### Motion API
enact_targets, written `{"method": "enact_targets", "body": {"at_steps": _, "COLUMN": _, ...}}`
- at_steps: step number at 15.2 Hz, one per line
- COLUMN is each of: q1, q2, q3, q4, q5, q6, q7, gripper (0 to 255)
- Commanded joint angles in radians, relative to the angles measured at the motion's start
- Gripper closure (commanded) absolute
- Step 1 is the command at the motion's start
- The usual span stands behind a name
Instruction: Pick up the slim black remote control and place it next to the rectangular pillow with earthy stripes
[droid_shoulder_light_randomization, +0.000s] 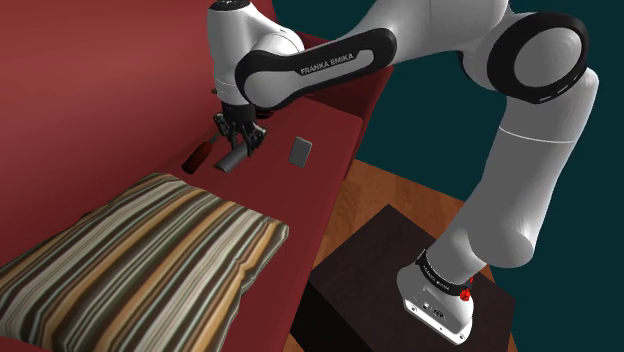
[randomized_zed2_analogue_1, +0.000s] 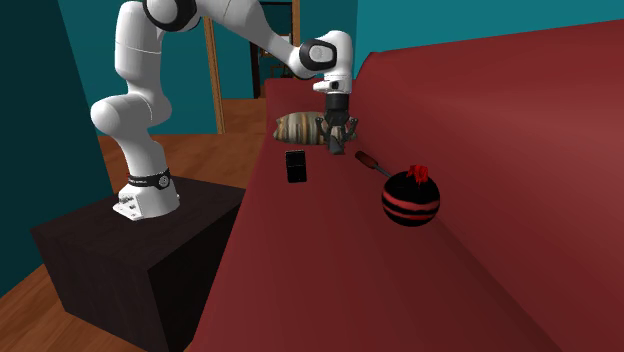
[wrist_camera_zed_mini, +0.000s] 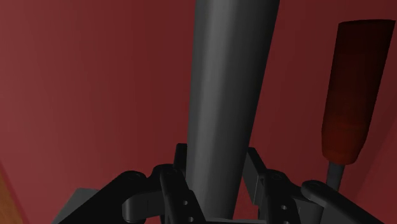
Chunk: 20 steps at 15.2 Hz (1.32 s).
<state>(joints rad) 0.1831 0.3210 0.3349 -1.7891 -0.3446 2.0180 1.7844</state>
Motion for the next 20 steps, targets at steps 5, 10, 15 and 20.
{"method": "enact_targets", "body": {"at_steps": 5, "q1": 0.003, "q2": 0.033, "q3": -0.007, "q4": -0.036, "q5": -0.022, "q6": 0.064, "q7": 0.025, "gripper": 255}}
{"method": "enact_targets", "body": {"at_steps": 10, "q1": 0.006, "q2": 0.056, "q3": -0.013, "q4": -0.052, "q5": -0.037, "q6": 0.101, "q7": 0.040, "gripper": 255}}
{"method": "enact_targets", "body": {"at_steps": 15, "q1": 0.006, "q2": 0.057, "q3": -0.013, "q4": -0.051, "q5": -0.037, "q6": 0.101, "q7": 0.040, "gripper": 255}}
{"method": "enact_targets", "body": {"at_steps": 20, "q1": 0.006, "q2": 0.057, "q3": -0.013, "q4": -0.051, "q5": -0.037, "q6": 0.100, "q7": 0.040, "gripper": 0}}
